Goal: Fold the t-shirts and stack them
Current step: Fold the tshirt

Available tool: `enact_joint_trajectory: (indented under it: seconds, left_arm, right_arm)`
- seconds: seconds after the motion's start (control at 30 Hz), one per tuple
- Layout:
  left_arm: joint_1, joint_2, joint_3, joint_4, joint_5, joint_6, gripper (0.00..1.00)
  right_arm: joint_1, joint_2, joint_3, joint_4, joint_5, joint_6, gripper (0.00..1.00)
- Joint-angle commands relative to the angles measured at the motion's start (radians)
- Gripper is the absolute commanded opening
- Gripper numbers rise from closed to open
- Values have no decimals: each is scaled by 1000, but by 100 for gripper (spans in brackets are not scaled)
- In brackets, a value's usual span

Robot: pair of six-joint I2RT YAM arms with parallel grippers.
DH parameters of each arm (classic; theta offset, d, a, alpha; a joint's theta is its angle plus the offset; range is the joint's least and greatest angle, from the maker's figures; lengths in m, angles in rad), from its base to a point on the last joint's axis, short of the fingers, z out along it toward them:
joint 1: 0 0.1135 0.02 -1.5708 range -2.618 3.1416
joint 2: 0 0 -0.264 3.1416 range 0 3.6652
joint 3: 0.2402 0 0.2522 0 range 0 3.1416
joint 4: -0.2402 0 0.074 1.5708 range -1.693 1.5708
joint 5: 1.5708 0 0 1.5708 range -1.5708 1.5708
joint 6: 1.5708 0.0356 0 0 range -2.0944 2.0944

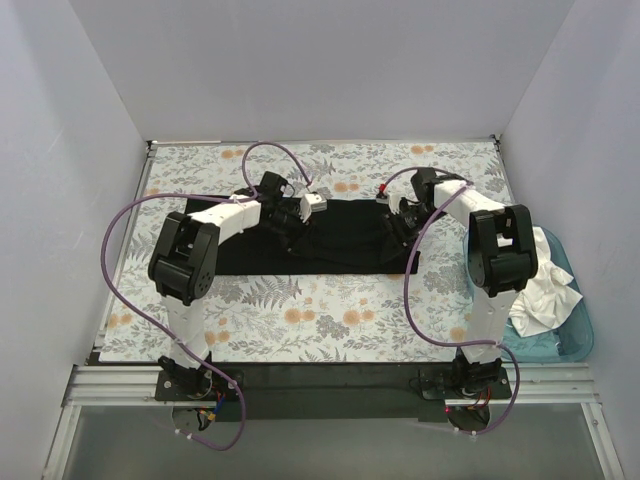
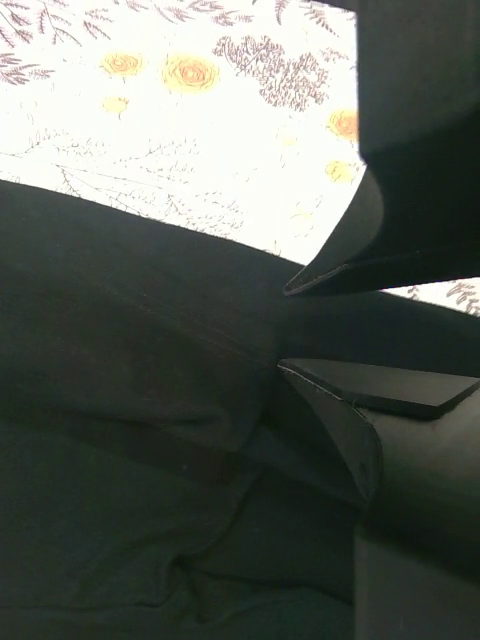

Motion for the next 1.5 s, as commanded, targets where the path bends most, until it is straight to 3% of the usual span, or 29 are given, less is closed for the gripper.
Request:
enact_joint_trajectory:
  seconds: [0.0, 0.17, 0.37, 0.53, 0.83, 0.93, 1.13, 1.33, 1.4, 1.43, 1.47]
  left_arm:
    - [13, -105, 15, -27, 19, -21, 31]
    - [3, -110, 44, 33, 122, -177, 28]
    - [-8, -10, 117, 116, 169, -328, 24]
    - [-8, 96, 177, 123, 117, -347, 23]
    - [30, 277, 273, 129, 36, -400, 22]
    - [33, 281, 289, 131, -5, -399, 27]
    - [84, 136, 317, 96, -48, -373, 35]
    - [128, -106, 176, -84, -242, -71, 38]
    - [153, -156, 86, -133, -272, 19, 38]
    - [177, -189, 61, -143, -289, 40, 38]
    - [184, -200, 37, -156, -309, 69, 37]
  right_arm:
    - [-7, -113, 90, -33, -10, -35, 50]
    - [19, -72, 181, -27, -64, 21, 26]
    - [51, 30, 218, -13, -111, 46, 17]
    - [50, 115, 227, 13, -76, 46, 17]
    - [22, 242, 296, 122, 118, 110, 17]
    - [24, 264, 325, 145, 209, 121, 18]
    - [25, 360, 553, 159, 399, 66, 21]
    - [33, 518, 872, 246, 614, -20, 24]
    - [33, 506, 902, 313, 616, -28, 29]
    - [33, 488, 896, 335, 609, -23, 39]
    - [31, 439, 868, 357, 593, -19, 43]
